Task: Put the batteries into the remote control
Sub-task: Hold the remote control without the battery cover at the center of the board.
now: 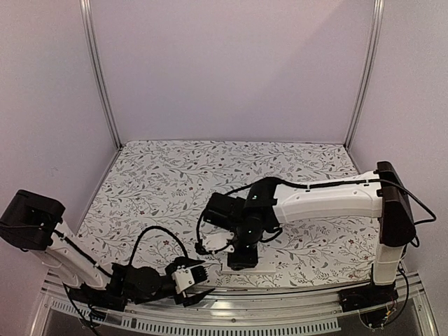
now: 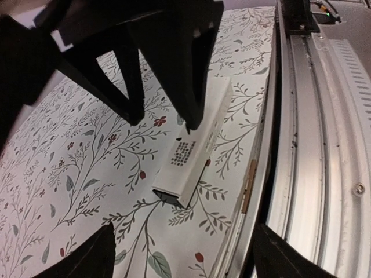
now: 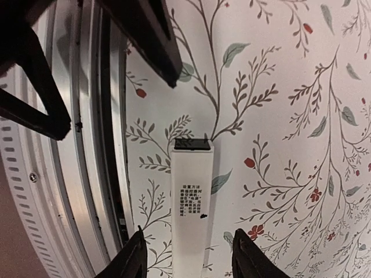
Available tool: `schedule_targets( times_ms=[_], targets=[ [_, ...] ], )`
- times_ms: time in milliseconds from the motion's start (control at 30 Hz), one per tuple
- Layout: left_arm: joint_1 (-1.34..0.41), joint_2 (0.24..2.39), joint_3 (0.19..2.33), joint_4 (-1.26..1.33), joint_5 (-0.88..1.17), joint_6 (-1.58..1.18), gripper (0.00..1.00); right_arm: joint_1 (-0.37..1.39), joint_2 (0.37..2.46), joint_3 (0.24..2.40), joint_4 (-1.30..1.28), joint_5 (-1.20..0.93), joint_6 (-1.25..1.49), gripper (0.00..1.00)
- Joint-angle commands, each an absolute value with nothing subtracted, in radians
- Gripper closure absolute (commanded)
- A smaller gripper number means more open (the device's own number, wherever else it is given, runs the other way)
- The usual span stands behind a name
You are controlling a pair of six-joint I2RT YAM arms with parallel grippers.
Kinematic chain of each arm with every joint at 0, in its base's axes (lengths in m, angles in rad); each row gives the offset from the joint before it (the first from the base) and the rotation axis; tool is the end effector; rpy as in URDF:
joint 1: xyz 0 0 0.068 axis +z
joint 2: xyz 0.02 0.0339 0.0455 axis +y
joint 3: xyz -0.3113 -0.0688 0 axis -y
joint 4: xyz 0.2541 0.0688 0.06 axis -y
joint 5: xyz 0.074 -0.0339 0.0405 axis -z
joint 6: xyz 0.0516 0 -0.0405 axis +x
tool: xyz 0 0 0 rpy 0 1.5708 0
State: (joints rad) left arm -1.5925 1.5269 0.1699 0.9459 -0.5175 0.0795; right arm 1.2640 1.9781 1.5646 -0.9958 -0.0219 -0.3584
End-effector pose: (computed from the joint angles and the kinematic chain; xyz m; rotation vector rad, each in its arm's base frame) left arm 0.0206 -0.2283 0.1414 1.2070 1.5413 -0.4958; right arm 0.1259 0.4010 0.2282 -2.1793 2.0660 0.1359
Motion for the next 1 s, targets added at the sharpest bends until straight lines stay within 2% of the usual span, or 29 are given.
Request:
schedule_targets(
  times_ms=[0, 300, 567, 800, 967],
  targets=[
    [-1.583, 1.514, 0.215, 0.841, -0.430, 0.122, 0.16, 1.203, 1.779, 1.534, -0.855, -0.124, -0.302, 0.50],
    [-1.377, 1.521, 0.381, 0.595, -0.038, 0.198, 0.15, 0.960, 1.455, 1.191, -0.619, -0.107, 0.121, 0.44],
    [-1.252, 1.651, 0.560, 0.446, 0.177, 0.296, 0.14, 0.883, 1.318, 1.016, -0.530, -0.104, 0.269, 0.40],
    [-1.220, 1.706, 0.616, 0.427, 0.217, 0.345, 0.17, 0.850, 1.234, 0.883, -0.431, -0.107, 0.385, 0.37],
    [-1.186, 1.749, 0.675, 0.364, 0.239, 0.360, 0.27, 0.847, 1.199, 0.830, -0.389, -0.163, 0.419, 0.45]
  ],
)
